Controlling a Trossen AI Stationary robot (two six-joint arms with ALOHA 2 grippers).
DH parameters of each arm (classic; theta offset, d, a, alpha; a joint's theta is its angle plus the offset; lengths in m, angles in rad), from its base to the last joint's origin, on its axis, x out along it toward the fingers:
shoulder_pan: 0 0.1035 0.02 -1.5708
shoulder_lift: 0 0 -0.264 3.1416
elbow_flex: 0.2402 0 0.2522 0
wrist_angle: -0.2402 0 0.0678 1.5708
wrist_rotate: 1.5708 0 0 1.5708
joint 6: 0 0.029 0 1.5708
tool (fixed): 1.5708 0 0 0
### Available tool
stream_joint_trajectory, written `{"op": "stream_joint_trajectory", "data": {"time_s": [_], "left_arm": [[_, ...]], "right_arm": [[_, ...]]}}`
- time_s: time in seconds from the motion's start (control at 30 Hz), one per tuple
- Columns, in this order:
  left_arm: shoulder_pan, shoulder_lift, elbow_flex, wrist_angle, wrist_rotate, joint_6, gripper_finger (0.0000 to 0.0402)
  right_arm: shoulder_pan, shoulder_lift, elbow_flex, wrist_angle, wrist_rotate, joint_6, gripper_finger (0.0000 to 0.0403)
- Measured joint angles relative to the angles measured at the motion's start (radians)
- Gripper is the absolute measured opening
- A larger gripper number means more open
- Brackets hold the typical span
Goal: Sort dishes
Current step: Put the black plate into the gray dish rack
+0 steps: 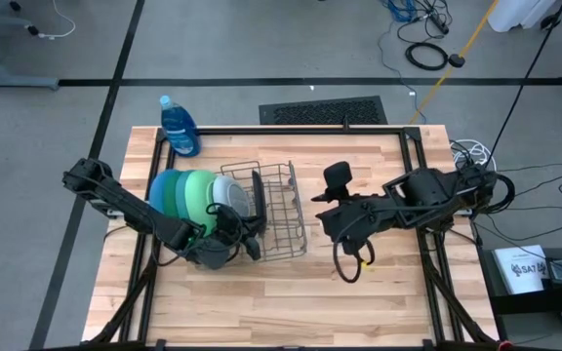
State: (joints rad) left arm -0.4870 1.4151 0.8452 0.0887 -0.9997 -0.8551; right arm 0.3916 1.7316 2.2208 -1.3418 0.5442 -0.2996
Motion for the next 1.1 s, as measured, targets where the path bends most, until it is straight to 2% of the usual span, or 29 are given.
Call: {"op": "stream_joint_trajectory", "data": {"time_s": [0.1, 0.23, 0.37, 0.53, 0.9, 1.0, 1.1], "left_arm": [[-0.002, 0.000, 0.000, 0.000, -0.001, 0.005, 0.0041], [-0.012, 0.001, 0.000, -0.001, -0.025, 0.005, 0.0041], [-0.014, 0.001, 0.000, -0.001, -0.039, 0.005, 0.0041], [-0.016, 0.001, 0.000, -0.001, -0.039, 0.006, 0.0041], [-0.032, 0.001, 0.000, -0.001, -0.073, -0.002, 0.0042], [-0.032, 0.001, 0.000, -0.002, -0.071, -0.002, 0.0060], [-0.032, 0.000, 0.000, -0.001, -0.073, -0.003, 0.0098]], "right_arm": [[-0.007, 0.020, 0.000, 0.012, -0.002, 0.005, 0.0171], [-0.038, 0.075, 0.001, 0.009, -0.072, 0.018, 0.0171], [-0.086, 0.137, 0.000, 0.019, -0.089, -0.019, 0.0171], [-0.214, 0.208, 0.000, 0.073, -0.275, -0.073, 0.0171], [-0.385, 0.260, 0.000, 0.193, -0.528, -0.202, 0.0171], [-0.417, 0.260, 0.000, 0.190, -0.562, -0.206, 0.0171], [-0.435, 0.260, 0.000, 0.187, -0.573, -0.205, 0.0171]]}}
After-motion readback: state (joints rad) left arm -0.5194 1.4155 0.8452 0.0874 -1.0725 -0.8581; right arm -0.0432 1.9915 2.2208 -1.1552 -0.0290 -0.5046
